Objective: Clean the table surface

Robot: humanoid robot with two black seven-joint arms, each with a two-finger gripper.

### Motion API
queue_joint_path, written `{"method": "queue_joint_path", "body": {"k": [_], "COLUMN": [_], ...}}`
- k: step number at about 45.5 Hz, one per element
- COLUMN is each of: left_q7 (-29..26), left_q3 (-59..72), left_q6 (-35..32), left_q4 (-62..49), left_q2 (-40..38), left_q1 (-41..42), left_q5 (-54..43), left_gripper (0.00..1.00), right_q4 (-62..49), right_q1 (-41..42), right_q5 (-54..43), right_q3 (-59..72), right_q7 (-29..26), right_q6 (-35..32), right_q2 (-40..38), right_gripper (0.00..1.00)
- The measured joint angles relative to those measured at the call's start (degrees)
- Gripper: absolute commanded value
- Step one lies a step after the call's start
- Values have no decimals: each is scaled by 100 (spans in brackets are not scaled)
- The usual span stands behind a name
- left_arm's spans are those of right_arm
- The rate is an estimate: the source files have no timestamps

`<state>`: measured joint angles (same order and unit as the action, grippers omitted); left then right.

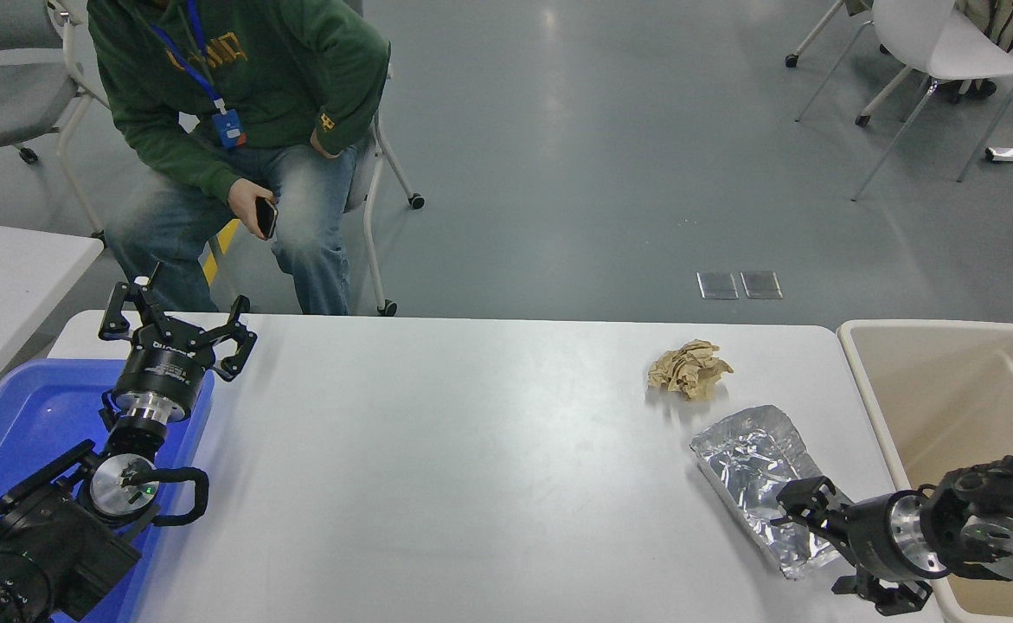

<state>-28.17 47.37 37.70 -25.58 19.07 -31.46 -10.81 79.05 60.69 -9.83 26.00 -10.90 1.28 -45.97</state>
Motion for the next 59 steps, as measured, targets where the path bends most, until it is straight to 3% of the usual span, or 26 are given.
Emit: {"method": "queue_joint_path", "body": {"k": [12, 22, 27, 38, 59], "left_q7": [1, 3, 3, 3, 3], "left_q3": [0, 0, 0, 0, 0], "left_q6": [0, 0, 0, 0, 0], "left_q4": [0, 0, 0, 0, 0], "left_q2": [0, 0, 0, 0, 0], "left_q1": [0, 0, 0, 0, 0], "left_q5": [0, 0, 0, 0, 0], "left_gripper": [100, 100, 100, 100, 100], "right_q4": [-180, -331, -380, -451, -485], "right_q1": [-31, -91, -131, -178, -103], "right_q5": [-350, -515, -605, -826, -903], "right_q3": [2, 9, 14, 112, 349], "right_q7": [13, 17, 17, 10, 9], "right_q6": [76, 137, 149, 127, -39], "right_q2": [108, 221, 256, 330, 239], "right_gripper": [97, 86, 68, 0, 0]}}
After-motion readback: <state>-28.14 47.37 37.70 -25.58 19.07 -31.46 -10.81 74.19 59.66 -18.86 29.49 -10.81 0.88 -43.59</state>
